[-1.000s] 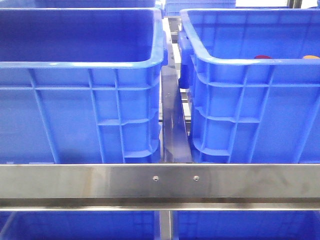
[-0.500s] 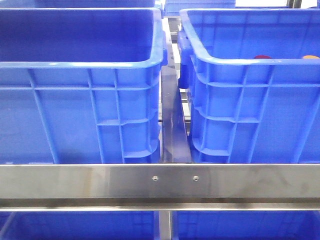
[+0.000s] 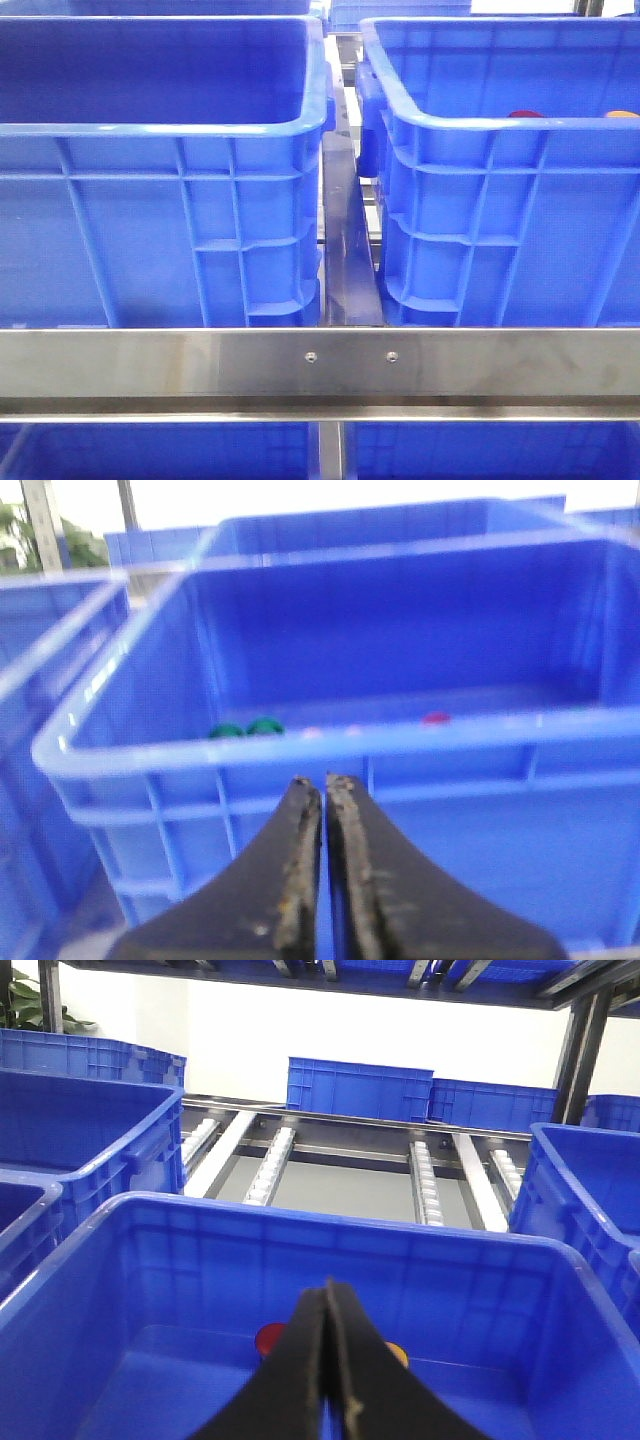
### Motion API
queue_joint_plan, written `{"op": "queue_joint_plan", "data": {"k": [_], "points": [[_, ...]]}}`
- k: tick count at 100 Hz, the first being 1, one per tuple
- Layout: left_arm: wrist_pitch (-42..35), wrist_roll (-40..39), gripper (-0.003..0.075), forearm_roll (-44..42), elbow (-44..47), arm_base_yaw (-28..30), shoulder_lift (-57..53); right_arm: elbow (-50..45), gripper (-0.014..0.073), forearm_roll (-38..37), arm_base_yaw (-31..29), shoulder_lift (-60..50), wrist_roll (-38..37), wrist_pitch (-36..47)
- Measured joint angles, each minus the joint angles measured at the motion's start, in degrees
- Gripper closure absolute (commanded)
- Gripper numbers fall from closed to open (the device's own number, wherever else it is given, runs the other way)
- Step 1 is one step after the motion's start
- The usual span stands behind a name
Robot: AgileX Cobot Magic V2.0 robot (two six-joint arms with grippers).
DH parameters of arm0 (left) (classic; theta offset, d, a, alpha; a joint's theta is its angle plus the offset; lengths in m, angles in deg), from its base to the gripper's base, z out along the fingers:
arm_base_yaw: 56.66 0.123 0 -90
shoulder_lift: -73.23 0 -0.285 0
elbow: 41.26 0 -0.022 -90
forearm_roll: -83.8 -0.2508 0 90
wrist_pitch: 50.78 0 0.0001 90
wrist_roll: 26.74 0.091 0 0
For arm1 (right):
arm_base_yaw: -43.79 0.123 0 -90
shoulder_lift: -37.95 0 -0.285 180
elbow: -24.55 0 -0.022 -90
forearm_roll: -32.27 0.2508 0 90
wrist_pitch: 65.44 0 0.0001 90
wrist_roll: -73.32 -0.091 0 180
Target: Pick red and yellow buttons and place in box
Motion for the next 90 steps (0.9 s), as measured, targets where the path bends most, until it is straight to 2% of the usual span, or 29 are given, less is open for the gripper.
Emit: {"op": "queue_joint_plan", "data": {"k": [90], "points": [[-0.7, 0.0, 0.0739, 0.0, 0.0, 0.0, 0.0, 0.0, 0.0662, 0.0, 0.0, 0.0, 0.0, -0.1]]}}
